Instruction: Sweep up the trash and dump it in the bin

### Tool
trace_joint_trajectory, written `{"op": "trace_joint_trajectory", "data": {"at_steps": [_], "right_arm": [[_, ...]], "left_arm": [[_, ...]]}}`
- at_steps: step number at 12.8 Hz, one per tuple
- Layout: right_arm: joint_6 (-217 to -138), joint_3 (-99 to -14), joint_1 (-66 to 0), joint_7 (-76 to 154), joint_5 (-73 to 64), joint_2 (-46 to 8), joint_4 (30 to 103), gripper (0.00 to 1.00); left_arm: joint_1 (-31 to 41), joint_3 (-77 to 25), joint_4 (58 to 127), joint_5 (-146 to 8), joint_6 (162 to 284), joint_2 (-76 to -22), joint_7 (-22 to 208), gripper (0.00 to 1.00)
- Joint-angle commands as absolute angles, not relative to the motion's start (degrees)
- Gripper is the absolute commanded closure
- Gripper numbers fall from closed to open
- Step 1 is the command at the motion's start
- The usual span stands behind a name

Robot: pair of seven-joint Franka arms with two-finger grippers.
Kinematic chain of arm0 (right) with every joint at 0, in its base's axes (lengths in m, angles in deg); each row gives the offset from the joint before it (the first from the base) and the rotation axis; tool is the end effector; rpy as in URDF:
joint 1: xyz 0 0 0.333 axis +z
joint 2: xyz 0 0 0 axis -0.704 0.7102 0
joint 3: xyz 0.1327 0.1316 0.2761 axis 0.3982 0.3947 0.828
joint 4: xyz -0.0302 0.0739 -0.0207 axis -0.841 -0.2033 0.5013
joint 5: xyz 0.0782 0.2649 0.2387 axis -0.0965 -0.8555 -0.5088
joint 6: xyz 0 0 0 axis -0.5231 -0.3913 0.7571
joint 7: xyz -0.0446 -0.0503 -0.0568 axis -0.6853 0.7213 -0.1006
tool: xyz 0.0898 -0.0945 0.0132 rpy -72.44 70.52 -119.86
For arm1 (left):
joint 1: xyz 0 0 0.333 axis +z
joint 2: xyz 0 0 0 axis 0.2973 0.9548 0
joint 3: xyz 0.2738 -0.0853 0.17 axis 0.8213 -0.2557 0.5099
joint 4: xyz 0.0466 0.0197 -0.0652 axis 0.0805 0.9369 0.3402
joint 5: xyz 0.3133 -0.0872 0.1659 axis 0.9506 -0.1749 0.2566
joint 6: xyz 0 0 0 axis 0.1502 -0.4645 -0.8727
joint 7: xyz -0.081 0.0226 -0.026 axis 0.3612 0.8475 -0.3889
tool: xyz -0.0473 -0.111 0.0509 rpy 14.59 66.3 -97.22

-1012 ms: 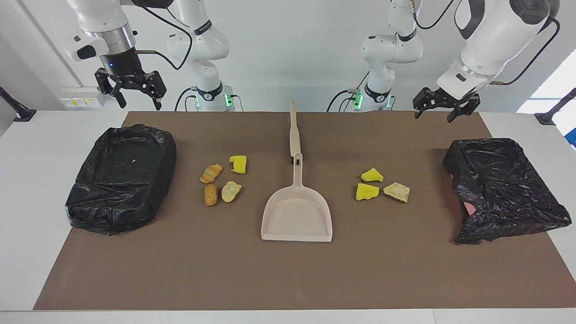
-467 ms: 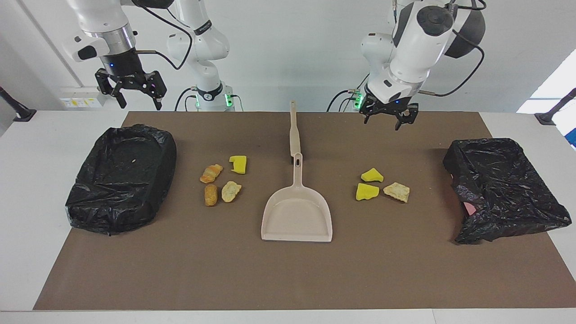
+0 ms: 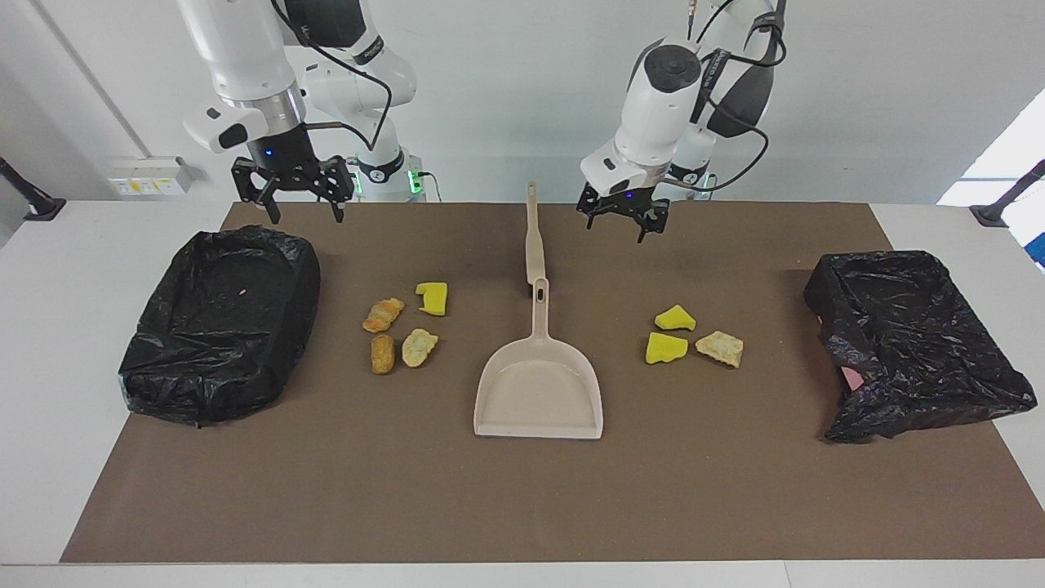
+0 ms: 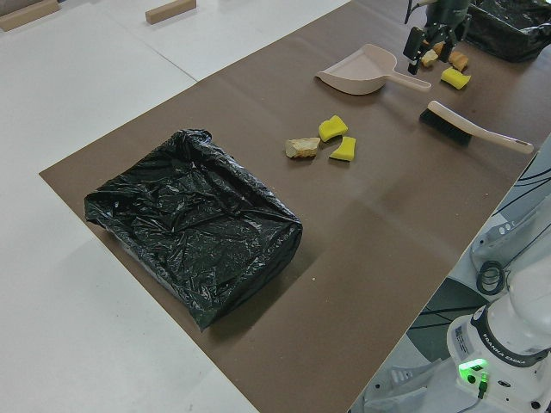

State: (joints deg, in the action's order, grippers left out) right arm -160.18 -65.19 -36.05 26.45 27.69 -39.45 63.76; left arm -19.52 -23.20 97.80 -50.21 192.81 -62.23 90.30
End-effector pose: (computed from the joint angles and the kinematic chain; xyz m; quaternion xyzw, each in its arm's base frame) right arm 0.5080 0.0575 0.5970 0.9988 0.0234 0.0415 0.0094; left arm 0.3994 -0.3111 0.4782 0.9800 -0.1895 -0.0503 0.0334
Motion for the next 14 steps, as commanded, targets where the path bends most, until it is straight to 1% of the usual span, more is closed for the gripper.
{"op": "trace_joint_trajectory", "data": {"at_steps": [1, 2, 3, 6, 7, 10, 12, 13, 14], "right_arm": [[-161.3, -65.2, -36.4, 26.3, 26.0, -38.8, 64.2, 0.00], [-160.7, -65.2, -36.2, 26.1, 26.0, -37.9, 64.0, 0.00], [-160.0, -65.2, -35.8, 26.1, 25.6, -36.2, 62.8, 0.00], [-159.4, -63.9, -34.8, 19.6, 23.7, -31.1, 57.6, 0.00], [-159.2, -63.0, -33.4, 16.7, 23.8, -29.3, 55.1, 0.00], [-159.1, -63.0, -30.4, 15.8, 22.8, -27.8, 54.6, 0.00], [-158.9, -63.0, -30.5, 14.8, 21.7, -25.5, 53.6, 0.00], [-158.5, -62.9, -30.2, 12.8, 21.7, -23.8, 51.2, 0.00], [-157.9, -62.9, -29.0, 11.4, 21.5, -23.2, 50.7, 0.00]], "left_arm": [[-26.0, -22.0, 103.4, -52.1, 197.7, -61.9, 93.7, 0.00], [-27.3, -22.1, 105.5, -52.3, 200.5, -61.6, 95.8, 0.00], [-30.2, -22.1, 107.8, -52.5, 203.7, -61.6, 99.6, 0.00], [-36.6, -22.1, 114.2, -53.2, 211.9, -61.8, 107.5, 0.00], [-38.0, -22.1, 115.1, -54.9, 213.4, -61.5, 108.9, 0.00], [-40.3, -22.1, 117.4, -59.4, 213.5, -62.4, 110.4, 0.00], [-41.0, -22.2, 118.1, -60.1, 213.5, -62.8, 113.6, 0.00], [-41.6, -22.2, 118.1, -60.7, 213.4, -62.8, 114.3, 0.00], [-42.5, -22.1, 118.1, -60.7, 213.4, -62.6, 115.1, 0.04]]}}
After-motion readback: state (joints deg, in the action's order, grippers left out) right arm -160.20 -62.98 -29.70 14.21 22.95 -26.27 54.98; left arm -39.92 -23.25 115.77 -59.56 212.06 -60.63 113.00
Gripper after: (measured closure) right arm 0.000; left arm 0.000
